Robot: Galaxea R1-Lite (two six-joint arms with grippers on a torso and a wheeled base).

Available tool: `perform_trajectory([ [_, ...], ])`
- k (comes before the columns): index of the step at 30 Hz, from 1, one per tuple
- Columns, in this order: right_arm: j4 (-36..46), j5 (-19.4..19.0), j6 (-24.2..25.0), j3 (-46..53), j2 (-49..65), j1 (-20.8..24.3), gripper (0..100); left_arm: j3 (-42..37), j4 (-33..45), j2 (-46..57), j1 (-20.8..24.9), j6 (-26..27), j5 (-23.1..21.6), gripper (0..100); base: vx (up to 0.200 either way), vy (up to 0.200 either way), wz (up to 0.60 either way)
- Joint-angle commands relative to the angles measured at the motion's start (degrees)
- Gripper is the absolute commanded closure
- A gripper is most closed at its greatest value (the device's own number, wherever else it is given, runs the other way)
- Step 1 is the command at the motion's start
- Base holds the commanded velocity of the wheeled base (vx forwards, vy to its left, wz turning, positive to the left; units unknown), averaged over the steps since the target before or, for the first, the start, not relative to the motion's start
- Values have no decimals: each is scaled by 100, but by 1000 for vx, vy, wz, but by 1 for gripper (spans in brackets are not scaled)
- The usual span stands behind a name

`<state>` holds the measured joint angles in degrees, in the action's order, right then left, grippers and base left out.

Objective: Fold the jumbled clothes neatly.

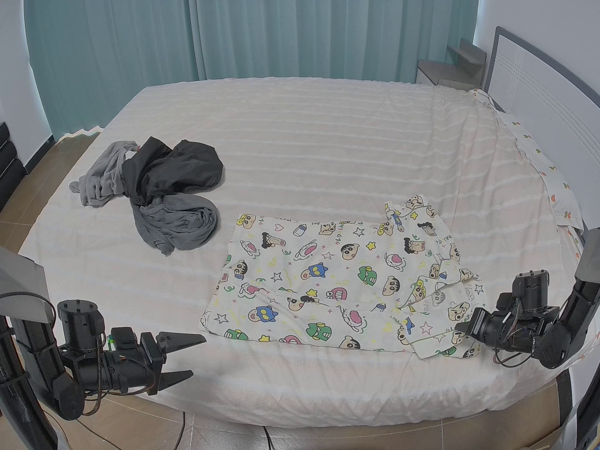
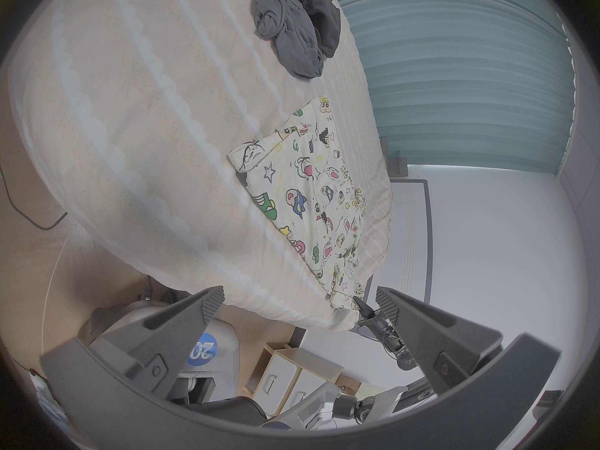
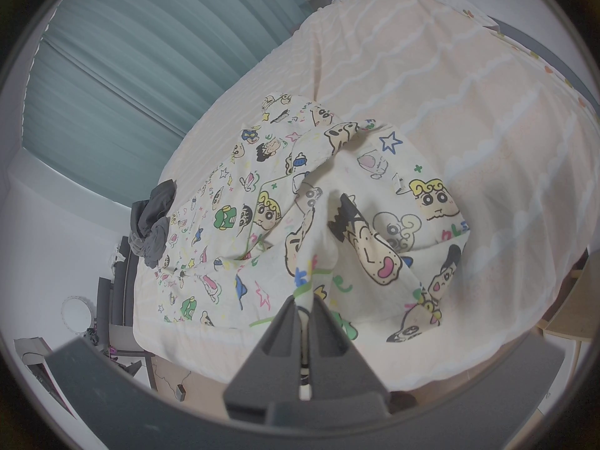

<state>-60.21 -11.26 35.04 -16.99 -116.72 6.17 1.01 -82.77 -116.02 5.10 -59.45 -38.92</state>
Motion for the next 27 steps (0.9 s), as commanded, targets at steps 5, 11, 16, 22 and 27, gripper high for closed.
perform_trajectory([
  [5,958,441,65,21,581,244,100,-57,-2,-9,0,-5,-1,0,0,0,0],
  [11,950,590,742,-41,405,359,100,-57,-2,-9,0,-5,-1,0,0,0,0],
  [16,932,599,873,-67,229,464,100,-66,-2,-9,0,-5,-1,0,0,0,0],
  [22,950,599,891,21,247,482,0,-57,-2,-9,0,-5,-1,0,0,0,0],
  [27,906,643,882,293,519,376,0,-57,-2,-9,0,-5,-1,0,0,0,0],
])
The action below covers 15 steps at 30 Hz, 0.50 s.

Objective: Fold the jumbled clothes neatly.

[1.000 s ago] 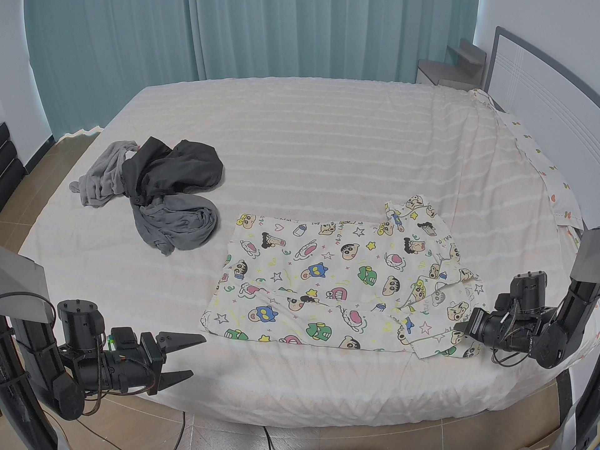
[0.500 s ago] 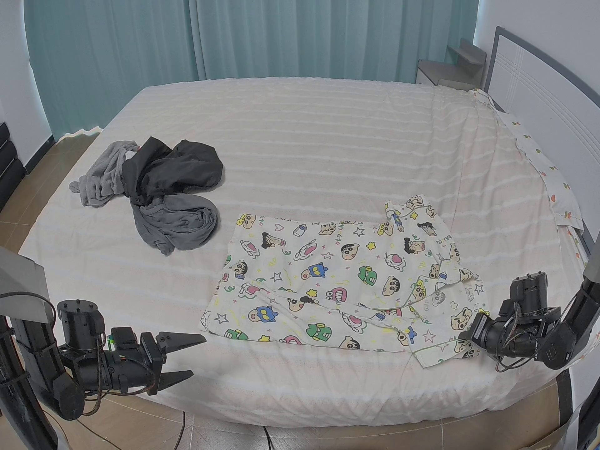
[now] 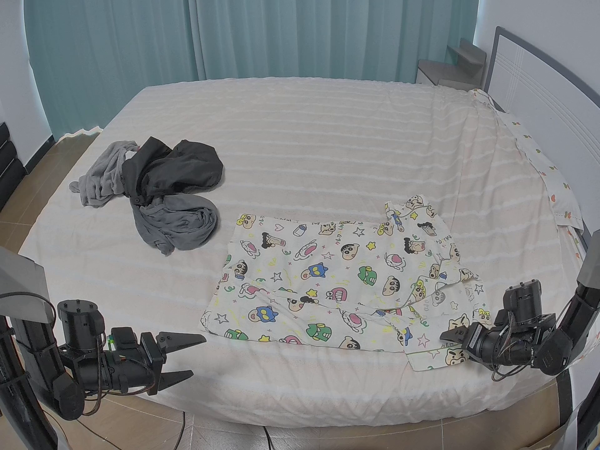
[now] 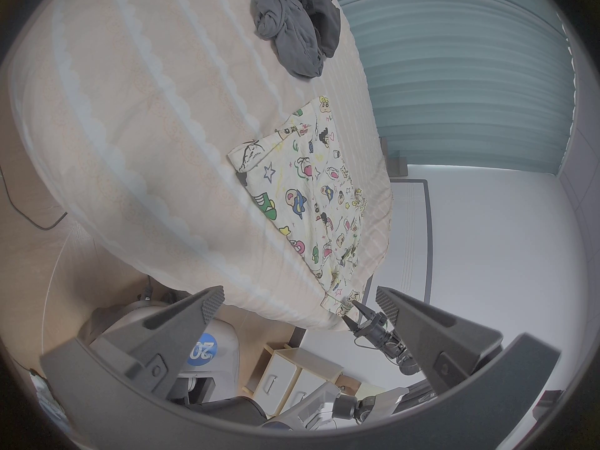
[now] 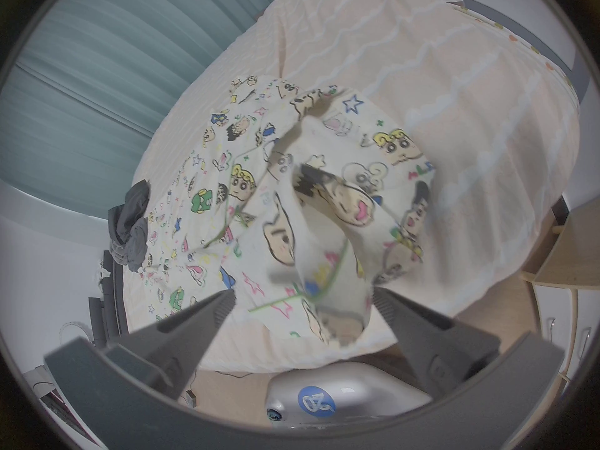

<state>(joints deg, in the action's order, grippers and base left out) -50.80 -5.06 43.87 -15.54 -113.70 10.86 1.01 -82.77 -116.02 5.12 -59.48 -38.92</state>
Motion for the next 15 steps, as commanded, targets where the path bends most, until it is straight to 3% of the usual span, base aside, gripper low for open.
perform_trajectory([
  [1,-35,23,-10,148,305,-155,0,-57,-2,-9,-2,-2,-1,0,0,0,0],
  [6,44,23,-54,183,1025,-137,0,-57,-2,-9,-2,-2,-1,0,0,0,0],
  [15,668,-30,-72,-186,1834,830,0,-57,-2,-9,7,6,-1,0,0,0,0],
])
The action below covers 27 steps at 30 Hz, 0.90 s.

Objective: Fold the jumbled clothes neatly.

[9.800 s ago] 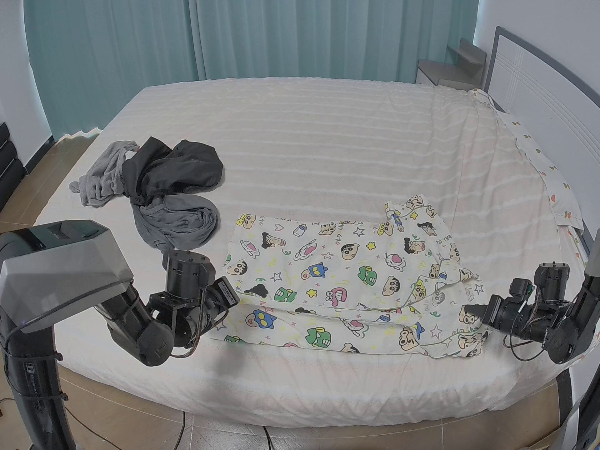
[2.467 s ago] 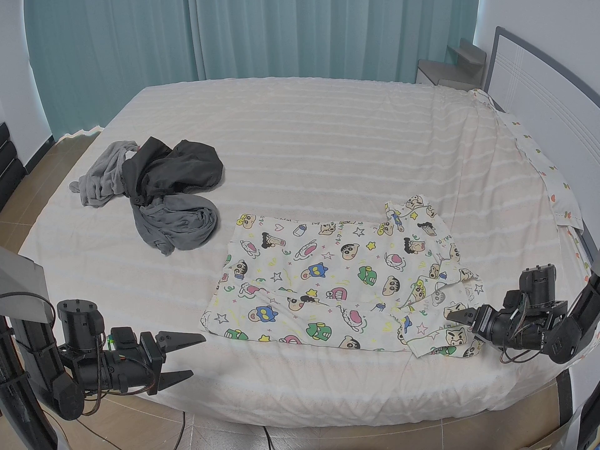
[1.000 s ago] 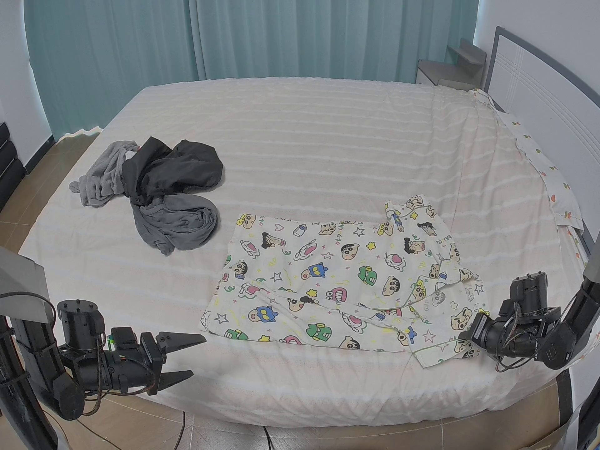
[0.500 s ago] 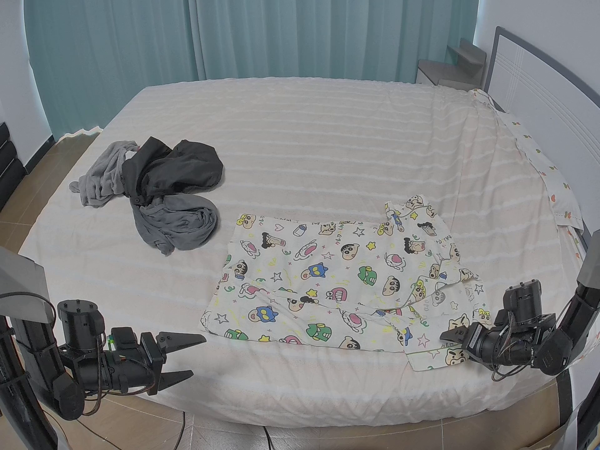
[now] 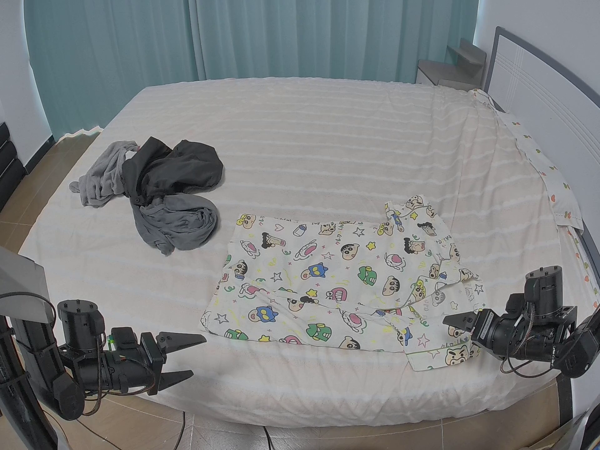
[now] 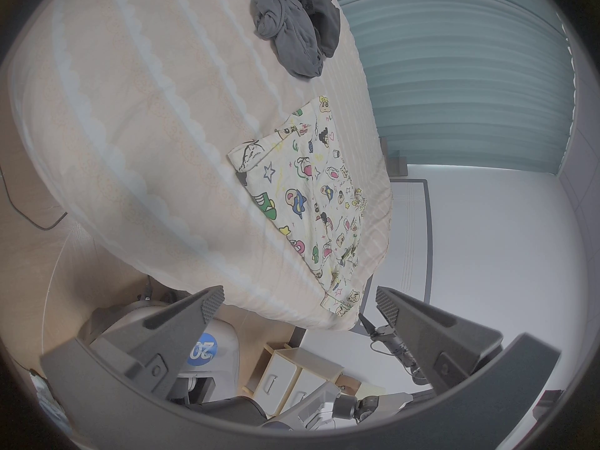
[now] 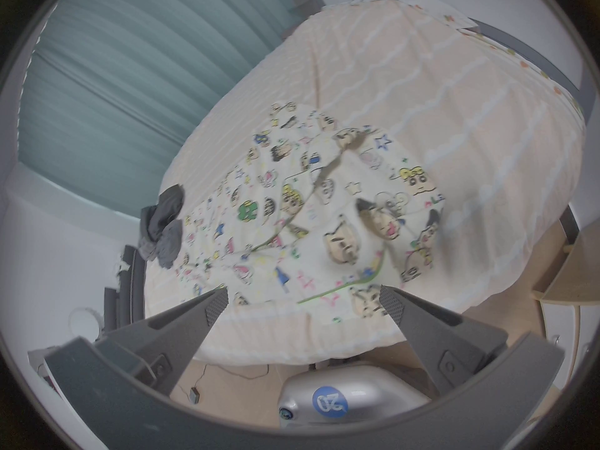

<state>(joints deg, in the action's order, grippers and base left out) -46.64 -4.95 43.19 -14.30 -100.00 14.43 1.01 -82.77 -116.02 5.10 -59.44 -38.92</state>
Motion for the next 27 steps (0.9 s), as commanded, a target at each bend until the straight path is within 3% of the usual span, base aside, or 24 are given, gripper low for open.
perform_trajectory([
  [1,261,-41,-4,-319,455,490,0,-57,-2,-9,9,3,-1,0,0,0,0],
  [8,243,-384,5,-838,-1101,1053,0,-57,-2,-26,18,3,16,0,0,0,0],
  [27,164,-410,5,-1963,-2234,1088,0,-57,-2,-79,62,64,78,0,0,0,0],
])
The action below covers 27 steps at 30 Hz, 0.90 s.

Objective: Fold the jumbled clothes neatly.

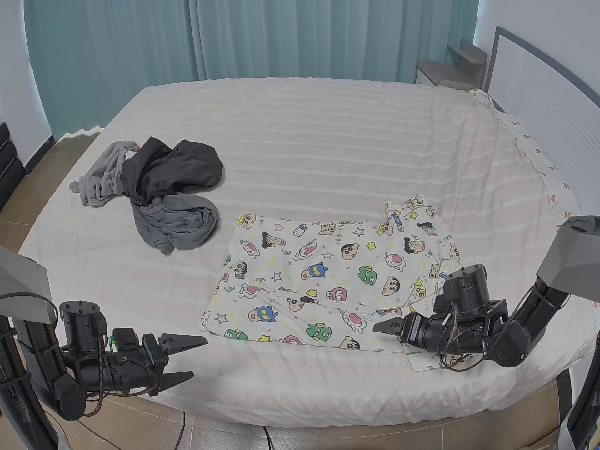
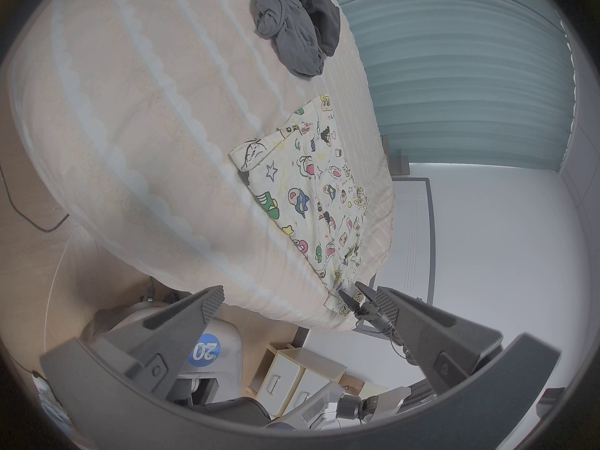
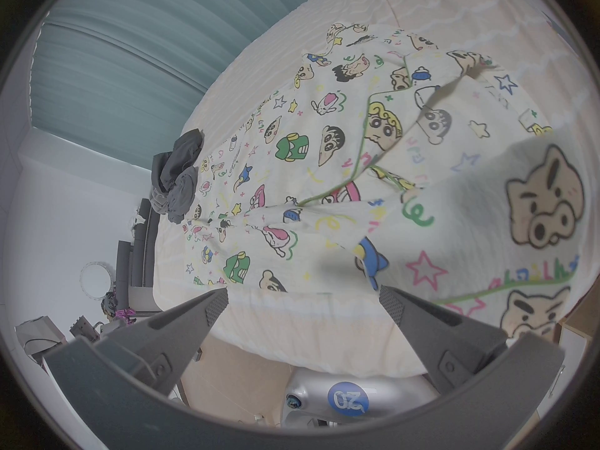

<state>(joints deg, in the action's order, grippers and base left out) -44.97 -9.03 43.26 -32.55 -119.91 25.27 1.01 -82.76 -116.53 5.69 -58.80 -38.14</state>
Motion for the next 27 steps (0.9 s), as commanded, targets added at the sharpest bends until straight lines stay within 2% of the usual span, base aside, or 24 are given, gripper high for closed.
perform_trajectory([
  [1,-3,7,-11,-226,-305,-5,0,-57,-3,-28,11,35,0,0,0,0,0],
  [14,6,51,-20,-850,-622,-224,0,-57,-3,-36,11,70,35,0,0,0,0],
  [23,-56,367,-29,-1465,-903,-479,0,-57,-3,-36,11,70,35,0,0,0,0],
  [27,-56,394,-20,-1491,-771,-585,0,-57,-3,-36,11,70,35,0,0,0,0],
])
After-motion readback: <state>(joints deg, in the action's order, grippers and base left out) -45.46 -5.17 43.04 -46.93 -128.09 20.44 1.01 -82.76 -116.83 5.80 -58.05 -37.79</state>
